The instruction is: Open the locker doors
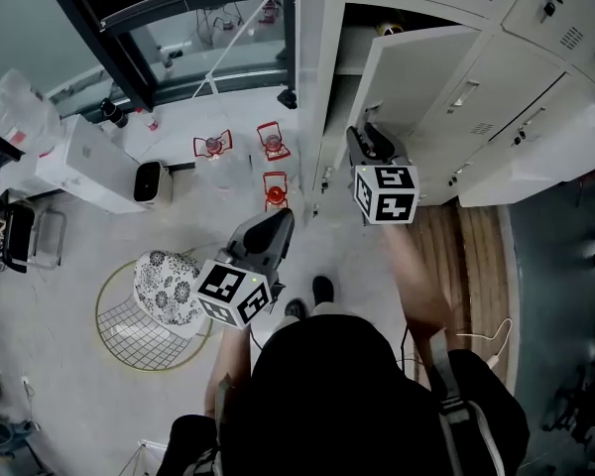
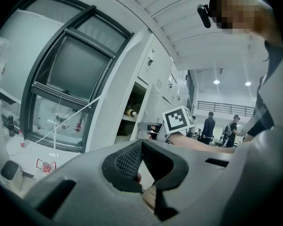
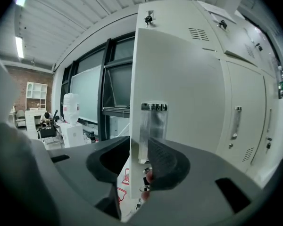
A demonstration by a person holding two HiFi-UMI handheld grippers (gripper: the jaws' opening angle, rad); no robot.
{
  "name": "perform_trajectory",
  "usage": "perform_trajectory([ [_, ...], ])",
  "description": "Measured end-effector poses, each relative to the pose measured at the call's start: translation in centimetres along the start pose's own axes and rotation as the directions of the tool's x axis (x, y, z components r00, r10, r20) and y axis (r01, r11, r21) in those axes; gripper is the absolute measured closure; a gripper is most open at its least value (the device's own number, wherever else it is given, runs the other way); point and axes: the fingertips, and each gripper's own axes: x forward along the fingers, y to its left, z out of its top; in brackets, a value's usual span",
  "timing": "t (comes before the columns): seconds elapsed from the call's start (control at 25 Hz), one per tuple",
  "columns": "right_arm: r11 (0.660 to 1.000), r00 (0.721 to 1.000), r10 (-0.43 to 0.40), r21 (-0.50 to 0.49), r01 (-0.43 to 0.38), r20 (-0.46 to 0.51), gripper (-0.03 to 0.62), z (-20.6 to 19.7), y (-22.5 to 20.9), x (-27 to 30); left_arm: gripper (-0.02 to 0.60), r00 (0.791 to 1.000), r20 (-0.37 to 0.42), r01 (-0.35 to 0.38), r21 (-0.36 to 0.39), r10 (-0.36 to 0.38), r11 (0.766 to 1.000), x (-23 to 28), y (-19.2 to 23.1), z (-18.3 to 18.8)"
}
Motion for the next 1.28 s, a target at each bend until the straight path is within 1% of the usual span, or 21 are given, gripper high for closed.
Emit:
perform_trajectory([
  [0.24,0.999,1.0,-0.031,0.009,0.031,-0.002,0.473,-0.3,-0.5,-1.6,0.563,0.999,-0.013,0.032,0.003,-0.032,0.999,-0.8,-0.9,-0.4],
  [0.44,0.999,0.999,-0.038,0.022,0.038,-0.003,0.473,-0.7,-0.9,-2.7,0.563,0.998,-0.028,0.056,0.01,-0.055,0.998,-1.4,-1.5,-0.7],
  [0.68,0.998,0.998,-0.056,0.005,0.056,0.003,0.468,-0.9,-1.3,-4.0,0.563,0.994,-0.052,0.094,0.014,-0.093,0.995,-1.5,-2.5,-1.4],
  [0.8,0.998,0.998,-0.063,0.007,0.063,0.004,0.453,-1.1,-1.9,-5.0,0.563,0.991,-0.062,0.121,0.022,-0.119,0.992,-1.3,-3.4,-1.7],
  [0.92,0.996,0.996,-0.086,0.005,0.086,0.001,0.453,-1.5,-2.3,-6.3,0.563,0.987,-0.073,0.149,0.032,-0.146,0.988,-1.4,-4.3,-2.0],
  [1.28,0.988,0.988,-0.156,0.01,0.156,0.001,0.477,-2.4,-4.0,-9.8,0.563,0.971,-0.093,0.227,0.039,-0.222,0.973,-0.8,-6.6,-3.1],
])
